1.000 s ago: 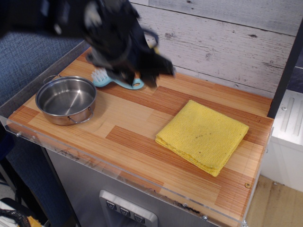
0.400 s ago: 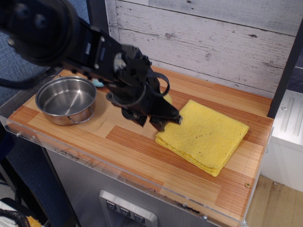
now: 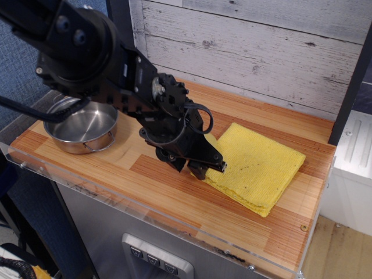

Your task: Place the lemon to the left of the yellow cloth

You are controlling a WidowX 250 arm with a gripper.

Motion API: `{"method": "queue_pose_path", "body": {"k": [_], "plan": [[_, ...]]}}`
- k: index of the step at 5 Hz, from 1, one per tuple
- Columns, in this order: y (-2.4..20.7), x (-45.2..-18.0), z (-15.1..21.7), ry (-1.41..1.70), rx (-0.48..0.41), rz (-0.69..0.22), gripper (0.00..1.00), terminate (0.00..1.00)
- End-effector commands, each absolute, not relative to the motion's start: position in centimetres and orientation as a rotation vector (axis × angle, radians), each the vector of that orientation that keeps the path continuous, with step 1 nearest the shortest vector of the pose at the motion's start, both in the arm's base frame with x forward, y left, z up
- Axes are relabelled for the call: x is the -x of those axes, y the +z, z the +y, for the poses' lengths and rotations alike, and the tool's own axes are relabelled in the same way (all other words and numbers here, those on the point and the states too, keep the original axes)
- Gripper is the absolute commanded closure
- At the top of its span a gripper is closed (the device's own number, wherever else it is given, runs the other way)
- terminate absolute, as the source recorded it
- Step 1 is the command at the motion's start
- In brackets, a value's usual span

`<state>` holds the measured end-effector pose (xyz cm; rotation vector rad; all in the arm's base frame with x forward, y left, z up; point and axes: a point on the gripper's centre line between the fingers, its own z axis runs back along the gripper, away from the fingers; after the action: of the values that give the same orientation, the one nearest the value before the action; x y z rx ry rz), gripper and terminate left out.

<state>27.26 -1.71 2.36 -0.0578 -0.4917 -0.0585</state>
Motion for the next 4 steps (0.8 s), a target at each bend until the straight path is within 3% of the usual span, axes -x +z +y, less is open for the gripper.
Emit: {"method": "queue_pose_path", "body": {"k": [1,4], "plan": [[3.0,-27.1,-1.0,-0.069,0.044,-0.476,0.0,0.0],[5.1,-27.1,0.4,-0.01,0.021,-0.527,0.0,0.0]]}}
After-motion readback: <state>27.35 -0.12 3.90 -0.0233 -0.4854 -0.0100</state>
